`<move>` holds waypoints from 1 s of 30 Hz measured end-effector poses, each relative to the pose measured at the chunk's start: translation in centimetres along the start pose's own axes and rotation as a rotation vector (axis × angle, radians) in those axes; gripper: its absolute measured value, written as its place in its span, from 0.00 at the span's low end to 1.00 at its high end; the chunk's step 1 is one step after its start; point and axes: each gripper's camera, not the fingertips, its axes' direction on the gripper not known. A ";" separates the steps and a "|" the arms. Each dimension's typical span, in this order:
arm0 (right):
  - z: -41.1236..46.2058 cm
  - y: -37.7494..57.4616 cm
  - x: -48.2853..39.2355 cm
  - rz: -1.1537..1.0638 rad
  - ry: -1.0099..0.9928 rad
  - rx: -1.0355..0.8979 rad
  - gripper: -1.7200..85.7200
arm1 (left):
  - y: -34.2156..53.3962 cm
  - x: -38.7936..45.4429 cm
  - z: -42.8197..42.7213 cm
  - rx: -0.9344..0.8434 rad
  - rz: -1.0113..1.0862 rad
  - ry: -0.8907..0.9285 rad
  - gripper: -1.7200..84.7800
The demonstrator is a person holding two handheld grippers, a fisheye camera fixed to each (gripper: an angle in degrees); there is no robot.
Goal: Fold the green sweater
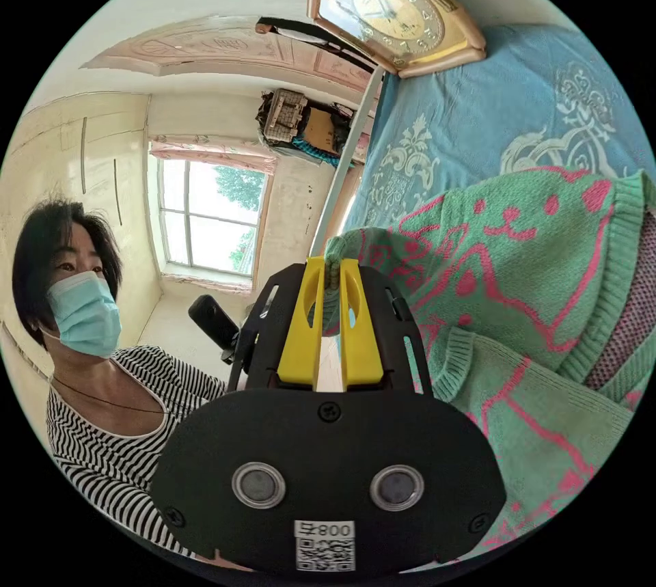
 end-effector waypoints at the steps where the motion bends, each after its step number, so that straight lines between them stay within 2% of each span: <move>1: -1.2 0.3 -0.3 -0.003 0.015 0.010 0.05 | -0.9 1.5 1.3 0.001 0.027 0.033 0.06; 7: -11.1 5.3 -0.6 0.045 0.080 0.125 0.05 | -4.3 8.4 8.5 -0.033 0.108 0.169 0.06; 12: -17.3 11.3 0.0 0.121 0.128 0.218 0.05 | -6.3 13.2 14.3 -0.132 0.162 0.273 0.06; 20: -22.7 19.1 0.4 0.203 0.121 0.300 0.05 | -8.7 20.3 21.7 -0.281 0.267 0.358 0.06; 30: -25.2 23.9 0.1 0.243 0.191 0.295 0.05 | -11.6 24.4 28.5 -0.408 0.314 0.360 0.06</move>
